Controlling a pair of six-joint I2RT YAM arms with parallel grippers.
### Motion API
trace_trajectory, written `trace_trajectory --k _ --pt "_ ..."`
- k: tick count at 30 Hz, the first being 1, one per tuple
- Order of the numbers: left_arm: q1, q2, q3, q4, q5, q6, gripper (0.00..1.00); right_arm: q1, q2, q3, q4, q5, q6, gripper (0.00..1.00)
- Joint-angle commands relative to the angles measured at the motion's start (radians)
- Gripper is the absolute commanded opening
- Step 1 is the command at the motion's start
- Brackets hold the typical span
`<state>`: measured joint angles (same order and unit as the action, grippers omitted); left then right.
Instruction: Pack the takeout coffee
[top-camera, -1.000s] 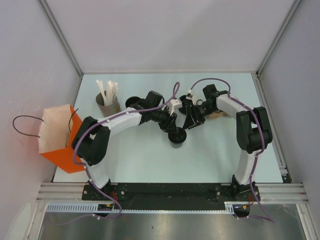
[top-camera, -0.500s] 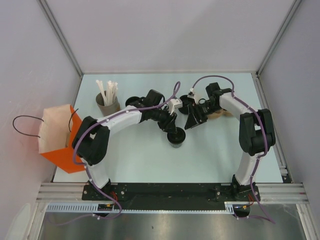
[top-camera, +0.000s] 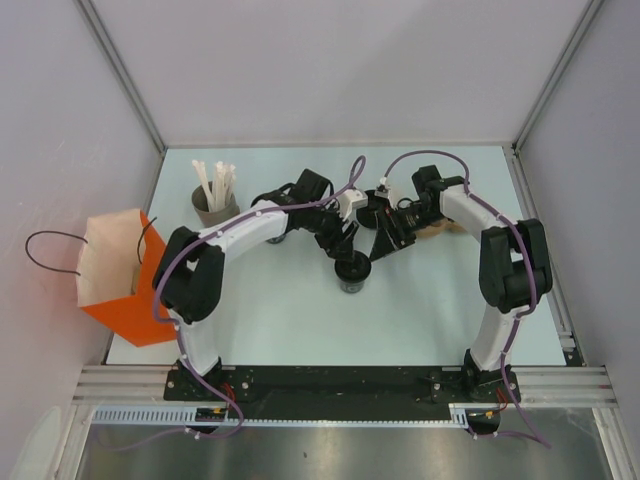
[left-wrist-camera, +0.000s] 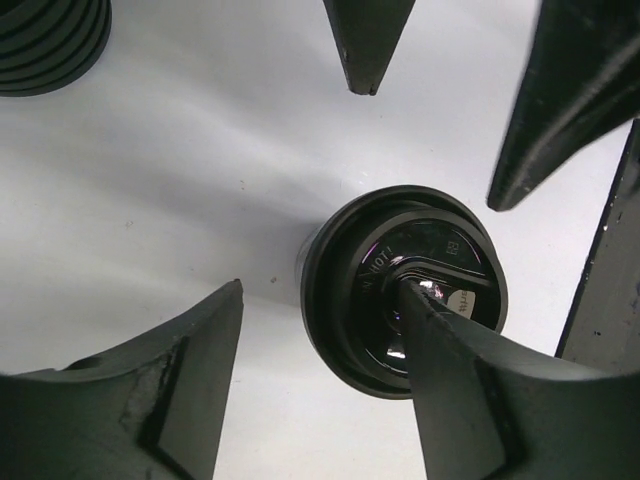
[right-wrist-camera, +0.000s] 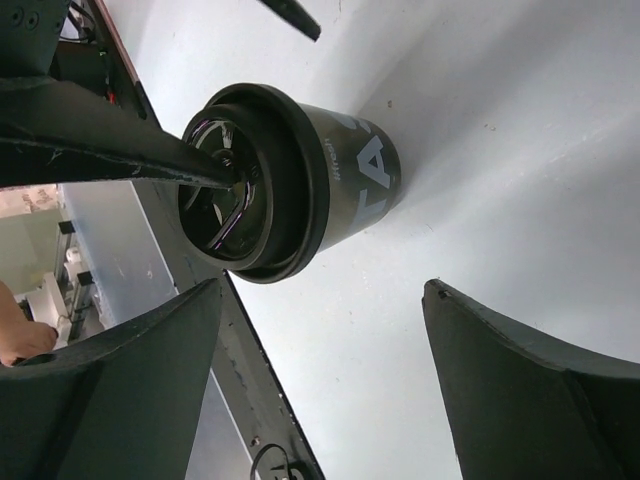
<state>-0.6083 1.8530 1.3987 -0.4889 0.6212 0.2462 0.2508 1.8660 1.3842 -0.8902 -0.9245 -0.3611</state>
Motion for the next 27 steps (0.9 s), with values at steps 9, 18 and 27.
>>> trace_trajectory --k 9,18,27 --pt "0.005 -0.052 0.094 -0.073 -0.009 0.033 0.8 -0.001 -0.108 0.019 -0.027 -0.008 -0.067 0.95" --pt "0.012 -0.179 0.114 -0.093 -0.02 0.05 0.96 -0.004 -0.185 0.01 -0.029 0.032 -0.113 0.98" --pt "0.05 -0.353 0.106 -0.145 -0.102 0.077 1.0 0.004 -0.271 -0.027 -0.001 0.087 -0.136 1.0"
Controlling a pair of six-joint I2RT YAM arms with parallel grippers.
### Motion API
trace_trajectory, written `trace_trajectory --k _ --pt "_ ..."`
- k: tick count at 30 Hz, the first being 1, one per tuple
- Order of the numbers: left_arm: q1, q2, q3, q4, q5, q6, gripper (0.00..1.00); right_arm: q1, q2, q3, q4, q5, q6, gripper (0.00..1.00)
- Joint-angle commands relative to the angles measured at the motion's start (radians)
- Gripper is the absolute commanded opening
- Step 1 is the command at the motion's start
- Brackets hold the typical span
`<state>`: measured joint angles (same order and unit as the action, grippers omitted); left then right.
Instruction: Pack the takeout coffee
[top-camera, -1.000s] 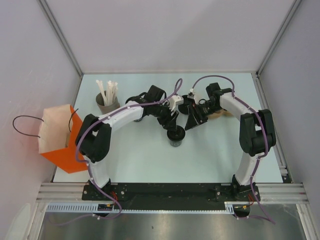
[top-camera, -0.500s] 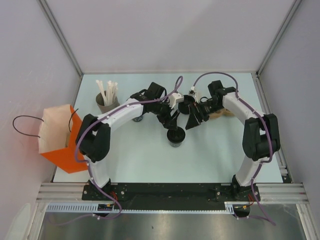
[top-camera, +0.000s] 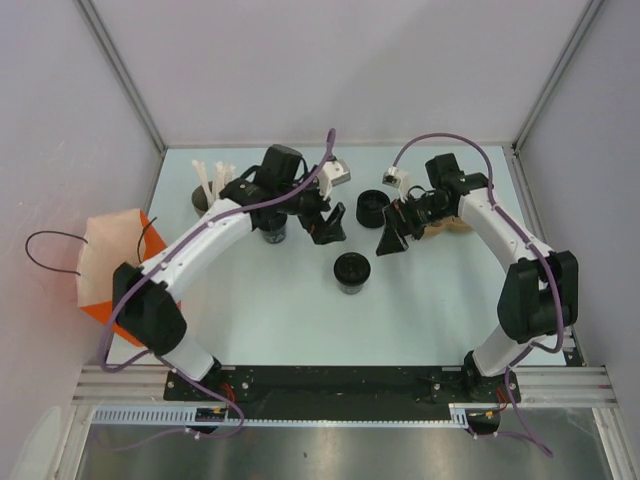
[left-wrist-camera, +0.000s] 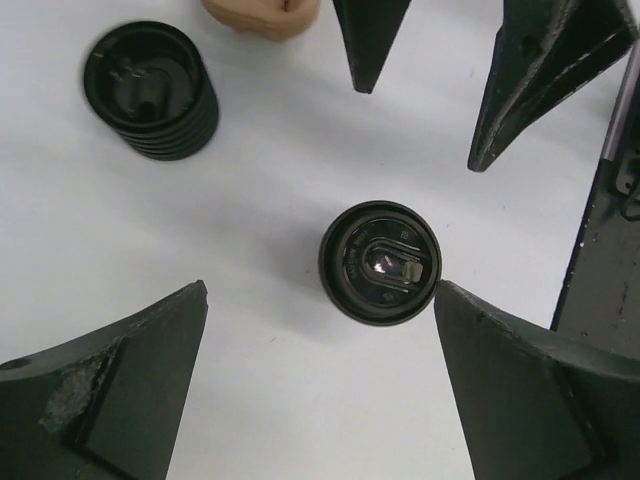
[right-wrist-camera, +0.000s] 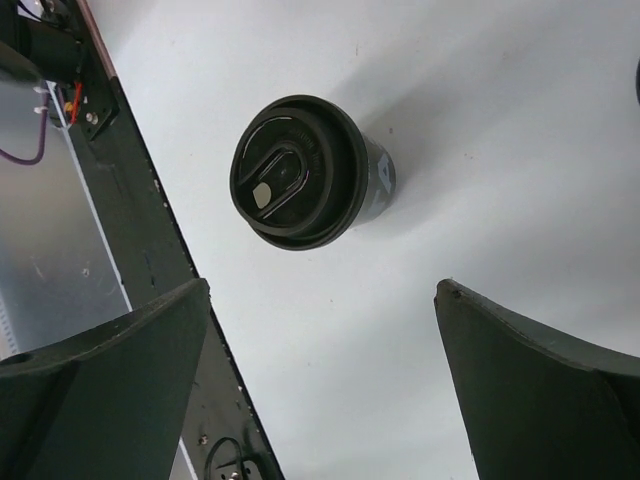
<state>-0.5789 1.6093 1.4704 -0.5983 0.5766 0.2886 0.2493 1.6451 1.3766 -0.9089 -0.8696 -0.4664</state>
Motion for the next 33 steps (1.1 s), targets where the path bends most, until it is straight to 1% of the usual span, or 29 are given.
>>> trace_trajectory --k 1,4,8,10,12,14,16,18,19,21,25,31,33 --pt "0.03 -0.142 0.034 -0.043 -0.07 0.043 1.0 0.008 -0.056 -0.024 0.024 0.058 -0.029 1.0" --pt "0.063 -0.196 0.028 -0.083 -0.116 0.067 1.0 0.019 -0.08 -0.04 0.05 0.105 -0.026 1.0" --pt "0.116 -0.313 0.016 -0.135 -0.198 0.078 1.0 0.047 -0.11 -0.062 0.08 0.159 -0.028 1.0" --pt "0.143 -0.347 0.007 -0.161 -0.274 0.077 1.0 0.07 -0.116 -0.067 0.09 0.185 -0.034 1.0" --pt "0.177 -0.402 -0.005 -0.202 -0.297 0.069 1.0 0.106 -0.123 -0.071 0.099 0.207 -0.038 1.0" --pt "0.203 -0.443 -0.03 -0.234 -0.3 0.067 1.0 0.145 -0.139 -0.071 0.11 0.263 -0.061 1.0" --pt "0.24 -0.508 -0.054 -0.247 -0.296 0.064 1.0 0.22 -0.162 -0.073 0.116 0.344 -0.09 1.0" --pt "0.269 -0.576 -0.102 -0.248 -0.296 0.067 1.0 0.263 -0.175 -0.071 0.134 0.421 -0.139 1.0" --pt "0.275 -0.597 -0.117 -0.245 -0.296 0.066 1.0 0.306 -0.189 -0.071 0.136 0.434 -0.168 1.0" --pt "0.283 -0.637 -0.165 -0.229 -0.302 0.063 1.0 0.332 -0.199 -0.07 0.136 0.448 -0.23 1.0" --pt "0.286 -0.716 -0.231 -0.186 -0.287 0.044 1.0 0.37 -0.197 -0.057 0.137 0.448 -0.291 1.0" --pt "0.315 -0.727 -0.257 -0.17 -0.261 0.034 1.0 0.398 -0.125 -0.025 0.09 0.454 -0.379 1.0" --pt "0.323 -0.732 -0.271 -0.163 -0.247 0.03 1.0 0.398 -0.099 -0.024 0.099 0.451 -0.39 1.0"
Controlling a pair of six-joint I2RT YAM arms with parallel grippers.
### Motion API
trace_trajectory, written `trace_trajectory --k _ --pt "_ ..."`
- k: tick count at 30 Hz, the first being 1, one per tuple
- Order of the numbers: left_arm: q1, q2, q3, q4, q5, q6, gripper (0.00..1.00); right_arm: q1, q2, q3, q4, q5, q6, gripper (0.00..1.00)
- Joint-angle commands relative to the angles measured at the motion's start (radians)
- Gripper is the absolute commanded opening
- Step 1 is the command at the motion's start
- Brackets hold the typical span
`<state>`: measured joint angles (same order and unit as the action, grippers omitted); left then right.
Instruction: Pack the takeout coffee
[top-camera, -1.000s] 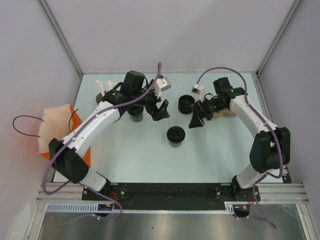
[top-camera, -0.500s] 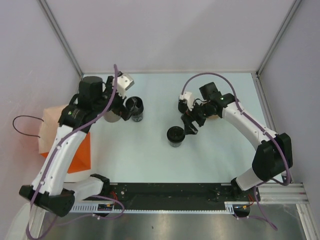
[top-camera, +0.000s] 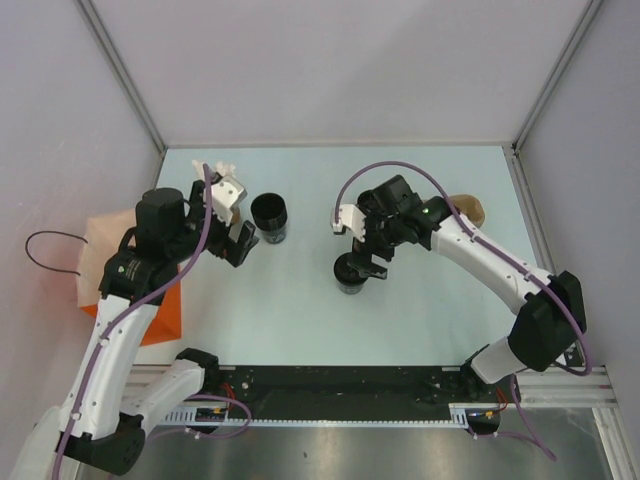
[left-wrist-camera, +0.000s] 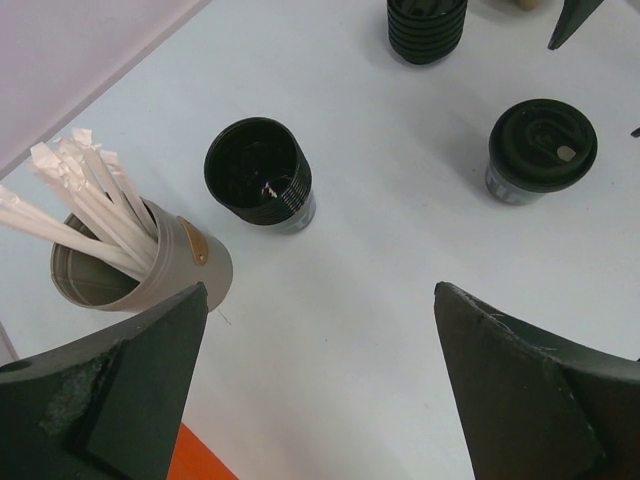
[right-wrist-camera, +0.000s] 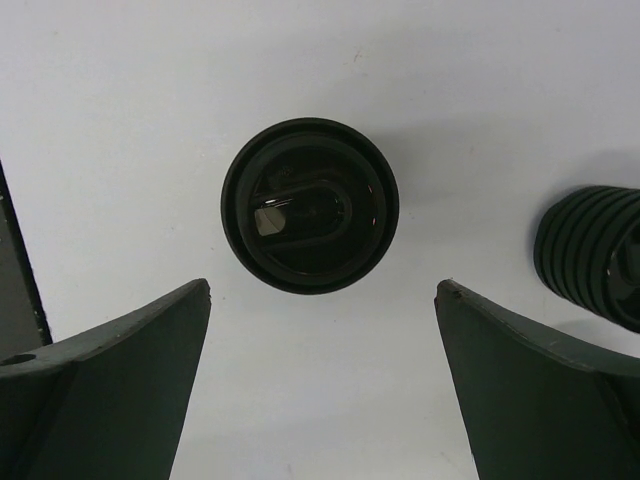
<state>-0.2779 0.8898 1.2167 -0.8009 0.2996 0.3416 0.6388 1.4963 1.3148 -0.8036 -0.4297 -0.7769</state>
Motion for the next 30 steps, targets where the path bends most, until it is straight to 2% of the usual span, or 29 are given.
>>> trace_trajectory --k 1,18,24,30 --pt "0.025 -0.012 -0.023 0.049 0.03 -0.024 1.0 0.009 0.059 0.04 0.004 0.012 -0.087 1.0" --pt "0.062 -0.035 -0.052 0.075 0.038 -0.038 1.0 -0.01 0.272 0.242 -0.166 -0.139 -0.105 1.0" --pt "0.068 -0.042 -0.062 0.085 0.042 -0.041 1.0 0.018 0.185 0.187 -0.14 -0.08 -0.064 1.0" --pt "0.075 -0.048 -0.068 0.094 0.047 -0.049 1.0 0.053 0.084 0.116 -0.115 -0.023 -0.033 0.92"
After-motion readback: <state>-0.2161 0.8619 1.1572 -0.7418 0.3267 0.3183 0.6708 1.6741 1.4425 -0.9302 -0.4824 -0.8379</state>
